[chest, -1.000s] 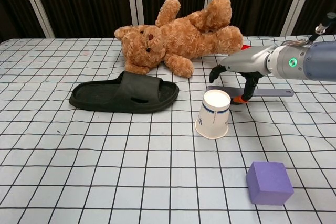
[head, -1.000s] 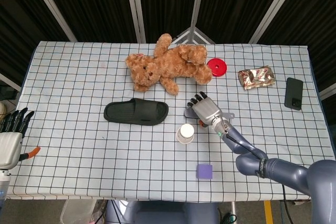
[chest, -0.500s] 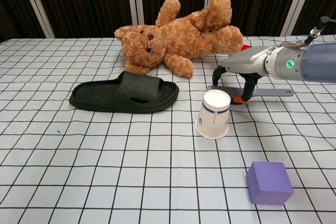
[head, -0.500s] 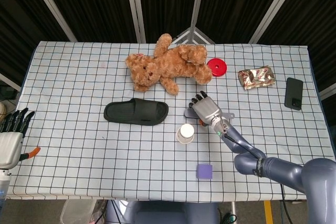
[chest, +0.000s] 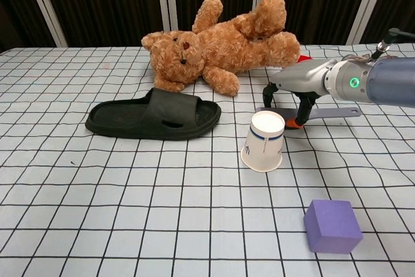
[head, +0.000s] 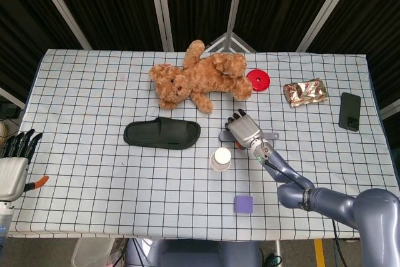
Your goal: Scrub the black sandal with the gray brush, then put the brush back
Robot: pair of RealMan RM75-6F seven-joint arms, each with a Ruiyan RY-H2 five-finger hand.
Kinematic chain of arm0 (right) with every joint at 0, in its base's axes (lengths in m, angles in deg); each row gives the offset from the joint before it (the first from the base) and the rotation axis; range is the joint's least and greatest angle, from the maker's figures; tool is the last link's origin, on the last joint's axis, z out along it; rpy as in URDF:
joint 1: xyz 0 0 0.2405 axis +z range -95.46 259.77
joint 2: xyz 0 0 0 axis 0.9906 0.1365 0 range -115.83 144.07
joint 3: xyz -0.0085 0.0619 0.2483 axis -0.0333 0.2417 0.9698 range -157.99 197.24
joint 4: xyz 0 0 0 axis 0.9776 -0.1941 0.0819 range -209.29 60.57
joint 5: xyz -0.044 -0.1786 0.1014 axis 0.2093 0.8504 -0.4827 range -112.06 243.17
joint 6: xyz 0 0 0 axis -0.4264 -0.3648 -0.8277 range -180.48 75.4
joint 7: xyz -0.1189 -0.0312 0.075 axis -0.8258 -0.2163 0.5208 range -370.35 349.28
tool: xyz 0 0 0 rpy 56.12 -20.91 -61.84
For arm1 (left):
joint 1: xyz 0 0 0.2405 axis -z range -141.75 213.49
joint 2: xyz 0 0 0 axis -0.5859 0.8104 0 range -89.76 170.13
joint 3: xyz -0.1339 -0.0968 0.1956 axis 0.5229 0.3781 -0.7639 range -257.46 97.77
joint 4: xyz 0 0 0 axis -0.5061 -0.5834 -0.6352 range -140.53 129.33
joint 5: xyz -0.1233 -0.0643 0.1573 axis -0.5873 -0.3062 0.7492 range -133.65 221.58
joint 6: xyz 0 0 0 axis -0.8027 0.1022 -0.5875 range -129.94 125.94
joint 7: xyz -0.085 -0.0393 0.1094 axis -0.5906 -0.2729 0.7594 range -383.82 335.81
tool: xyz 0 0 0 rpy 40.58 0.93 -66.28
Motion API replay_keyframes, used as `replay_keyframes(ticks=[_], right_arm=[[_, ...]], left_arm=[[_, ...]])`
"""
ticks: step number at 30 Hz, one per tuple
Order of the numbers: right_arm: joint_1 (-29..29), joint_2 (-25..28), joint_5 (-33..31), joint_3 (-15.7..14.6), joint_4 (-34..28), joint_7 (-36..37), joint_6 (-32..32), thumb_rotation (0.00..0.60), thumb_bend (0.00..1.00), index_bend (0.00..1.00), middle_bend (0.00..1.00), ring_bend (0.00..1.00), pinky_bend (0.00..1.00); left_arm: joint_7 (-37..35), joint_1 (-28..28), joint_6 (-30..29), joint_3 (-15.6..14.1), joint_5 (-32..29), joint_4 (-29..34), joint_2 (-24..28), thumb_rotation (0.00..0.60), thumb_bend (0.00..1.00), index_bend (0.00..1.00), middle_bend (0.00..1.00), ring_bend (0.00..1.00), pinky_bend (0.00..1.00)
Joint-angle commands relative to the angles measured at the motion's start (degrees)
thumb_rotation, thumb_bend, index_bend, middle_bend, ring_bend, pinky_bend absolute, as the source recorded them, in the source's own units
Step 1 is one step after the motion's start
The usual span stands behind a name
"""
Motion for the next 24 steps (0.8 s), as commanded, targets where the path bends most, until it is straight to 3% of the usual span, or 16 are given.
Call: replay_keyframes(ticks=[1, 9, 14, 19, 24], right_arm=[[-0.01, -0.17, 0.21, -0.02, 0.28, 0.35, -0.13, 0.600, 0.40, 0.37, 0.26, 0.18, 0.11], [-0.37, -1.04, 2.89, 0.16, 1.02, 2.25, -1.88, 0.600, 0.40, 0.50, 0.38, 0.31, 0.31], [-0.94, -1.96, 5.37, 0.12, 2.18, 4.81, -2.59, 0.600, 0.40, 0.57, 0.44, 0.37, 0.37], [-1.43, -2.52, 8.03, 0.04, 3.16, 7.52, -3.10, 0.600, 0.54, 0.61, 0.49, 0.43, 0.44], [-2.51, -3.07, 12.09, 0.46, 3.52, 11.25, -6.72, 0.600, 0.59, 0.70, 0.59, 0.52, 0.53]], left_arm=[[-0.04, -0.01, 0.00, -0.01, -0.02, -0.03, 0.01, 0.600, 0.02, 0.00, 0.00, 0.00, 0.00], [-0.42, -0.14, -0.35, -0.07, 0.17, -0.03, 0.19, 0.600, 0.02, 0.00, 0.00, 0.00, 0.00], [-0.55, -0.18, -0.48, -0.07, 0.22, -0.03, 0.24, 0.600, 0.02, 0.00, 0.00, 0.00, 0.00], [-0.61, -0.20, -0.47, -0.09, 0.18, -0.09, 0.26, 0.600, 0.02, 0.00, 0.00, 0.00, 0.00], [-0.62, -0.22, -0.55, -0.20, 0.38, -0.02, 0.29, 0.600, 0.02, 0.00, 0.00, 0.00, 0.00]])
